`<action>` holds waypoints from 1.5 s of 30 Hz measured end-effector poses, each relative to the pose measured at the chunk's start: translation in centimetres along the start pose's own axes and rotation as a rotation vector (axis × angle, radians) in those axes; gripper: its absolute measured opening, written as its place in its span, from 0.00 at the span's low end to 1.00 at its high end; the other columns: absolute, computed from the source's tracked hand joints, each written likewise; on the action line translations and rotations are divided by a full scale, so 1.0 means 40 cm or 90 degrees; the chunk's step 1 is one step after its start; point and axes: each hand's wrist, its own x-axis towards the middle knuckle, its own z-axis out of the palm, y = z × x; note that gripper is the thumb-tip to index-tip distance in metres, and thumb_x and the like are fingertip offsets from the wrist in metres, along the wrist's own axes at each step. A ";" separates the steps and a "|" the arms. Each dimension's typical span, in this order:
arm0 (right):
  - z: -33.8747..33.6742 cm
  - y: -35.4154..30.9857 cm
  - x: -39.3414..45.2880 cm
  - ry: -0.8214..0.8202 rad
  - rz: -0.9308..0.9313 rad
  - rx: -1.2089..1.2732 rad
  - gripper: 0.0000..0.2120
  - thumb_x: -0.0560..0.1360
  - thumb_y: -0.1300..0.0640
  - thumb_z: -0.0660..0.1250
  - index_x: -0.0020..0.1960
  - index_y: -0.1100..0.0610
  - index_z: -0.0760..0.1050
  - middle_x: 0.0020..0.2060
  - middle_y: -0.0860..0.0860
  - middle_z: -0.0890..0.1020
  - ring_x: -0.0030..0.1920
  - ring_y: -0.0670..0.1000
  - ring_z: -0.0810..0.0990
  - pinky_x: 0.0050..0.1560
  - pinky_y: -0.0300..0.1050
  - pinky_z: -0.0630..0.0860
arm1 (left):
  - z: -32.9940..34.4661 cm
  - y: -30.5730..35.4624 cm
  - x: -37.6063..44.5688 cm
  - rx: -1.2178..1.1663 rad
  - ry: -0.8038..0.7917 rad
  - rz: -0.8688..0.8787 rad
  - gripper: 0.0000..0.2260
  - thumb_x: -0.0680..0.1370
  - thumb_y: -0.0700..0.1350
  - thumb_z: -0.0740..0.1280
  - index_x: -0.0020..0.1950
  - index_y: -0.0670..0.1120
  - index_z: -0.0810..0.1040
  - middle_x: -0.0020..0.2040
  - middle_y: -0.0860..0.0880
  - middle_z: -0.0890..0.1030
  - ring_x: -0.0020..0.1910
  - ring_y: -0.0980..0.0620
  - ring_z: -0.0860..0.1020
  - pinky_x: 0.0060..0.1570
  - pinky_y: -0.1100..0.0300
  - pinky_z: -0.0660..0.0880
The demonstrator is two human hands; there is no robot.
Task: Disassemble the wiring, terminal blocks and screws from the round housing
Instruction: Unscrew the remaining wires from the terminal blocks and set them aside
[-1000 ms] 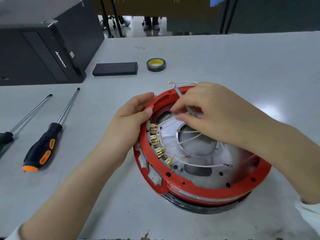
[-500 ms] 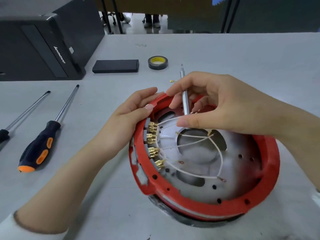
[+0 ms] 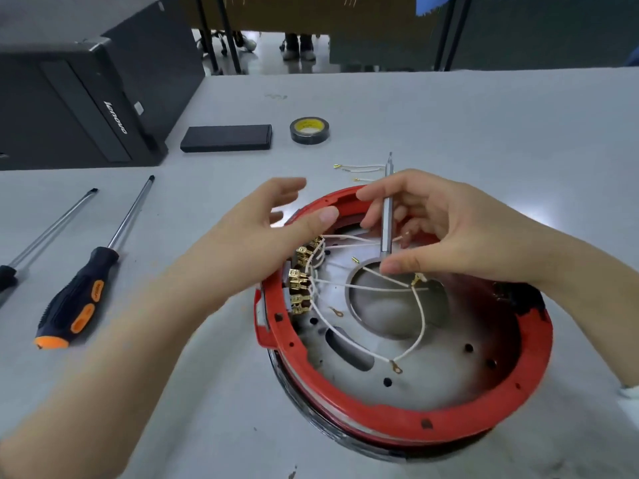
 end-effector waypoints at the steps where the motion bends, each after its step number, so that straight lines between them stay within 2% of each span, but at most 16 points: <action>1: 0.001 -0.002 -0.002 0.005 -0.002 0.002 0.30 0.61 0.53 0.78 0.61 0.48 0.72 0.51 0.48 0.81 0.48 0.50 0.79 0.50 0.45 0.78 | 0.017 -0.006 -0.016 0.022 0.017 0.005 0.25 0.71 0.66 0.67 0.65 0.62 0.70 0.59 0.64 0.76 0.54 0.69 0.76 0.52 0.72 0.69; 2: 0.003 -0.004 -0.003 0.011 -0.002 0.005 0.30 0.61 0.54 0.78 0.61 0.49 0.72 0.51 0.48 0.81 0.47 0.50 0.79 0.49 0.46 0.78 | 0.032 -0.012 -0.023 0.055 0.032 0.025 0.18 0.74 0.62 0.65 0.62 0.61 0.71 0.53 0.63 0.78 0.47 0.70 0.77 0.44 0.77 0.68; 4: 0.007 -0.008 -0.004 0.035 -0.006 0.030 0.30 0.60 0.56 0.76 0.60 0.50 0.72 0.50 0.49 0.81 0.45 0.50 0.78 0.47 0.44 0.78 | 0.040 -0.013 -0.016 0.074 0.047 0.049 0.09 0.79 0.55 0.63 0.59 0.59 0.73 0.47 0.61 0.80 0.44 0.68 0.77 0.40 0.77 0.69; 7: 0.005 -0.010 -0.014 0.066 -0.015 0.094 0.29 0.60 0.60 0.77 0.59 0.52 0.71 0.47 0.50 0.79 0.42 0.49 0.77 0.44 0.39 0.77 | 0.018 -0.006 0.017 0.052 -0.003 0.046 0.08 0.80 0.51 0.63 0.58 0.58 0.76 0.43 0.62 0.81 0.39 0.65 0.79 0.43 0.67 0.74; 10: -0.004 -0.016 -0.029 0.057 -0.034 0.116 0.29 0.63 0.64 0.76 0.60 0.52 0.71 0.46 0.50 0.77 0.43 0.47 0.78 0.45 0.38 0.77 | 0.004 0.005 0.041 0.035 -0.089 0.070 0.08 0.80 0.48 0.64 0.59 0.56 0.77 0.37 0.63 0.81 0.32 0.65 0.77 0.33 0.72 0.72; 14: -0.028 -0.030 -0.037 0.037 -0.076 0.141 0.31 0.64 0.68 0.72 0.63 0.52 0.68 0.46 0.47 0.77 0.45 0.46 0.80 0.45 0.38 0.77 | 0.012 0.014 0.058 0.028 -0.207 0.081 0.10 0.80 0.48 0.65 0.60 0.57 0.78 0.51 0.42 0.81 0.41 0.46 0.77 0.37 0.55 0.76; 16: -0.027 -0.031 -0.031 0.066 -0.086 0.143 0.28 0.66 0.68 0.71 0.62 0.52 0.68 0.46 0.47 0.78 0.42 0.48 0.81 0.45 0.39 0.77 | 0.021 0.018 0.059 0.021 -0.228 0.096 0.10 0.80 0.48 0.65 0.60 0.57 0.78 0.53 0.41 0.81 0.44 0.38 0.78 0.41 0.49 0.79; 20: 0.003 -0.025 0.005 0.138 -0.072 0.121 0.07 0.77 0.61 0.65 0.54 0.54 0.69 0.37 0.47 0.80 0.28 0.52 0.77 0.36 0.37 0.73 | 0.028 0.012 0.054 -0.019 -0.214 0.103 0.10 0.81 0.47 0.62 0.60 0.55 0.78 0.38 0.60 0.81 0.31 0.63 0.76 0.28 0.72 0.72; 23: 0.013 -0.025 0.025 0.138 -0.050 0.122 0.09 0.79 0.51 0.60 0.52 0.54 0.75 0.34 0.52 0.80 0.26 0.52 0.72 0.31 0.34 0.69 | 0.028 0.011 0.051 -0.030 -0.210 0.091 0.10 0.81 0.48 0.61 0.59 0.55 0.78 0.37 0.59 0.80 0.28 0.64 0.75 0.25 0.70 0.71; 25: 0.012 -0.018 0.026 0.146 -0.043 0.097 0.11 0.77 0.47 0.63 0.48 0.52 0.81 0.31 0.50 0.77 0.27 0.52 0.67 0.26 0.37 0.65 | 0.031 0.010 0.050 -0.069 -0.212 0.080 0.09 0.81 0.48 0.60 0.57 0.55 0.78 0.42 0.49 0.83 0.36 0.55 0.79 0.33 0.56 0.79; 27: 0.011 -0.010 0.023 0.155 -0.037 0.050 0.10 0.73 0.45 0.68 0.45 0.51 0.83 0.29 0.49 0.77 0.28 0.53 0.66 0.25 0.38 0.63 | 0.033 0.012 0.051 -0.109 -0.201 0.073 0.10 0.82 0.46 0.58 0.57 0.51 0.78 0.53 0.39 0.82 0.49 0.42 0.79 0.54 0.39 0.75; 29: 0.010 -0.008 0.022 0.152 -0.056 0.054 0.06 0.74 0.52 0.71 0.44 0.54 0.81 0.31 0.52 0.81 0.26 0.51 0.70 0.25 0.35 0.65 | 0.035 0.008 0.052 -0.134 -0.186 0.060 0.10 0.82 0.45 0.58 0.56 0.49 0.78 0.54 0.39 0.82 0.51 0.42 0.79 0.58 0.42 0.74; 31: 0.006 -0.006 0.020 0.167 -0.065 0.077 0.05 0.74 0.58 0.72 0.42 0.57 0.77 0.32 0.55 0.82 0.25 0.48 0.72 0.25 0.33 0.67 | 0.038 0.002 0.057 -0.152 -0.185 0.053 0.09 0.82 0.44 0.59 0.55 0.49 0.79 0.51 0.40 0.83 0.49 0.44 0.79 0.53 0.49 0.77; 35: 0.004 0.000 0.018 0.207 -0.078 0.024 0.09 0.70 0.57 0.75 0.38 0.57 0.76 0.28 0.52 0.81 0.25 0.44 0.75 0.27 0.31 0.68 | 0.041 -0.003 0.063 -0.161 -0.184 0.070 0.08 0.81 0.43 0.61 0.52 0.49 0.80 0.48 0.45 0.85 0.45 0.50 0.82 0.48 0.57 0.79; 40: -0.001 -0.001 0.017 0.210 -0.052 -0.039 0.09 0.69 0.54 0.76 0.37 0.52 0.76 0.28 0.48 0.81 0.27 0.43 0.75 0.29 0.33 0.70 | 0.041 -0.008 0.071 -0.158 -0.185 0.068 0.08 0.80 0.44 0.62 0.52 0.49 0.81 0.51 0.44 0.85 0.49 0.47 0.83 0.52 0.55 0.79; 45: 0.002 -0.002 0.018 0.193 -0.043 0.045 0.12 0.73 0.59 0.72 0.35 0.55 0.72 0.28 0.54 0.81 0.24 0.49 0.74 0.24 0.32 0.67 | 0.038 -0.009 0.071 -0.154 -0.190 0.067 0.08 0.80 0.45 0.62 0.52 0.51 0.81 0.49 0.46 0.85 0.47 0.49 0.83 0.50 0.57 0.79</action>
